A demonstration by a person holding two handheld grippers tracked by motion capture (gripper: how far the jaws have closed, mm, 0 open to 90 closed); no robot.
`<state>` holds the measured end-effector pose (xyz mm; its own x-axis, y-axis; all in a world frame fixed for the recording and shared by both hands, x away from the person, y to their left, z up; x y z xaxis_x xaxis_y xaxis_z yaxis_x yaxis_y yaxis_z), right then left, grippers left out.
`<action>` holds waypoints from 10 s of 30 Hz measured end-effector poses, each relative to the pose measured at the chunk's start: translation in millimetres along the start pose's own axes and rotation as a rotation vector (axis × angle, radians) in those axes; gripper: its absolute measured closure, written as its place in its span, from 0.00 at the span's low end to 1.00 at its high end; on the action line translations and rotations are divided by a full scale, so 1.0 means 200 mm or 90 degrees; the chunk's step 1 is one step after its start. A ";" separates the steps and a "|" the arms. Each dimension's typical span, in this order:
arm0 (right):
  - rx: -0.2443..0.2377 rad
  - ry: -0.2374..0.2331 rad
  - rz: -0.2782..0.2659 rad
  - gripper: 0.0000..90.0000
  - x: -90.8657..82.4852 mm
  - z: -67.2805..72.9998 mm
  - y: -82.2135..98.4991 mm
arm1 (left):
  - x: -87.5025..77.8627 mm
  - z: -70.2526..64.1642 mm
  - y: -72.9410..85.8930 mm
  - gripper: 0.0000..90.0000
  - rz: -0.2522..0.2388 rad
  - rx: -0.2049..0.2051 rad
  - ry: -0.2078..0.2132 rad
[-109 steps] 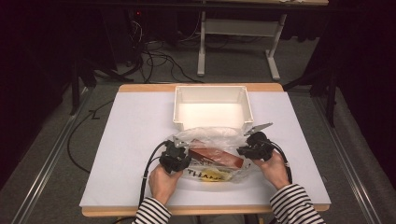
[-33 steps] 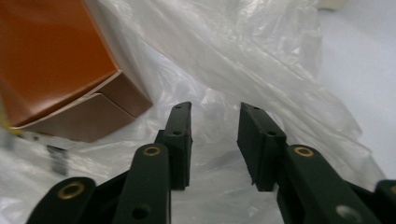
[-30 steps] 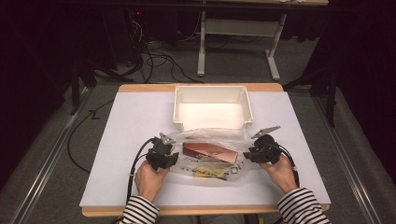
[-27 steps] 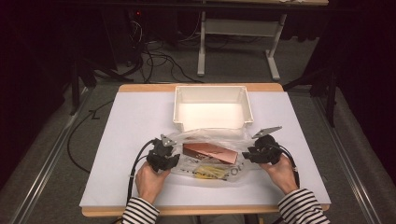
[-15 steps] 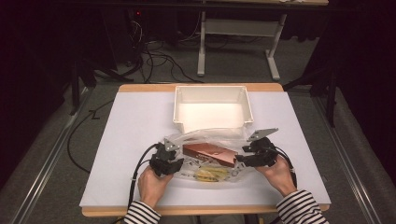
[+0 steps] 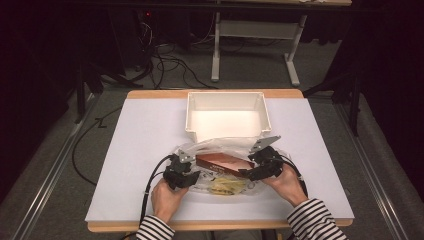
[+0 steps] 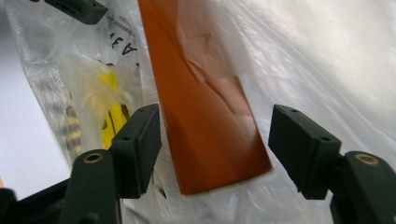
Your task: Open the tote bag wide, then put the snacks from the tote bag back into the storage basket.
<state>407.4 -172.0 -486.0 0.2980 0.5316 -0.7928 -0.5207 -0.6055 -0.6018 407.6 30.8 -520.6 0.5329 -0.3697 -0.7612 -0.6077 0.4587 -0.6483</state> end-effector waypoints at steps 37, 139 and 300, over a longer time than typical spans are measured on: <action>-0.057 -0.064 0.102 0.47 0.18 0.09 0.00 | -0.01 0.04 0.04 0.55 -0.020 -0.026 -0.015; -0.064 -0.075 0.025 0.48 -0.20 0.17 -0.11 | 0.06 0.06 0.09 0.52 -0.013 -0.030 -0.059; 0.077 0.041 0.092 0.48 0.00 -0.62 -0.45 | 0.06 0.07 0.10 0.53 -0.034 -0.011 -0.045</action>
<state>552.9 -190.6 -444.1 0.2614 0.4036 -0.8768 -0.6530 -0.5950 -0.4686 408.5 47.0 -542.4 0.6045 -0.3347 -0.7229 -0.5877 0.4252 -0.6883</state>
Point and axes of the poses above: each handheld gripper's, and its own axes: x roughly forward along the jaws, y roughly out of its underside, z roughly to its left, the point moved 9 cm from there along x, roughly forward along the jaws, and after that the axes turned 6 degrees about -y, right-handed, at the moved point
